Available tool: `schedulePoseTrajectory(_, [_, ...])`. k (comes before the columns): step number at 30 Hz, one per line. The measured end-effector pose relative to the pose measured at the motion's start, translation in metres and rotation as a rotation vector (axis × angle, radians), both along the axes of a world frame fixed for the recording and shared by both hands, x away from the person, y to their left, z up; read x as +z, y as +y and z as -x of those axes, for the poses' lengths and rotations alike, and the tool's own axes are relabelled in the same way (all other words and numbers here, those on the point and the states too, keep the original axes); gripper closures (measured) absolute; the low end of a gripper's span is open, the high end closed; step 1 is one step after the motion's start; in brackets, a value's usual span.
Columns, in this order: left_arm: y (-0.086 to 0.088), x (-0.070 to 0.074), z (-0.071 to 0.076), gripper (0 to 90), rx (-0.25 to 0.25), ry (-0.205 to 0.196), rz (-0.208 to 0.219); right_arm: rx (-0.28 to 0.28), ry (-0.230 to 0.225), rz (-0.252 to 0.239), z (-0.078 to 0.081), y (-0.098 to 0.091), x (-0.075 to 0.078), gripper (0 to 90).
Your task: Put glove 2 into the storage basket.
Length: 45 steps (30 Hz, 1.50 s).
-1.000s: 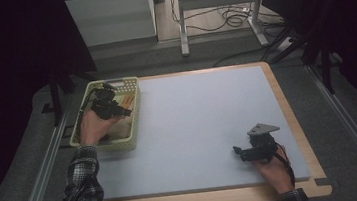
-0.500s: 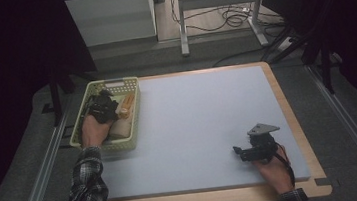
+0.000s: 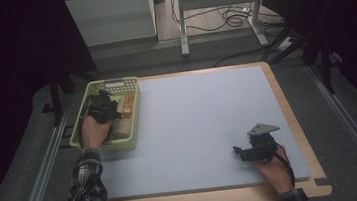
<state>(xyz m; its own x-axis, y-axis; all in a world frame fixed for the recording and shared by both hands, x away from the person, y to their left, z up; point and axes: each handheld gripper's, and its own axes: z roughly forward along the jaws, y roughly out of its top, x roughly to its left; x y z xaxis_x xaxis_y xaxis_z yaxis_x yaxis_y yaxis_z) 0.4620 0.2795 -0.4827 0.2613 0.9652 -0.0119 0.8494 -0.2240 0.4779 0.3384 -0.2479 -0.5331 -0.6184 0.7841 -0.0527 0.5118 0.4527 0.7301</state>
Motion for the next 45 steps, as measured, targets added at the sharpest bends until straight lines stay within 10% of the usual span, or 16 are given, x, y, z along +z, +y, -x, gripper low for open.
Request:
schedulePoseTrajectory(15, [0.018, 0.018, 0.018, 21.1, 0.002, -0.103, 0.065, 0.000, 0.000, 0.000, 0.000, 0.000, 0.000, 15.7])
schedulePoseTrajectory(45, [0.020, 0.037, 0.064, 2.7, -0.106, -0.243, 0.206, 0.000, 0.000, 0.002, 0.000, 0.000, 0.000, 15.7])
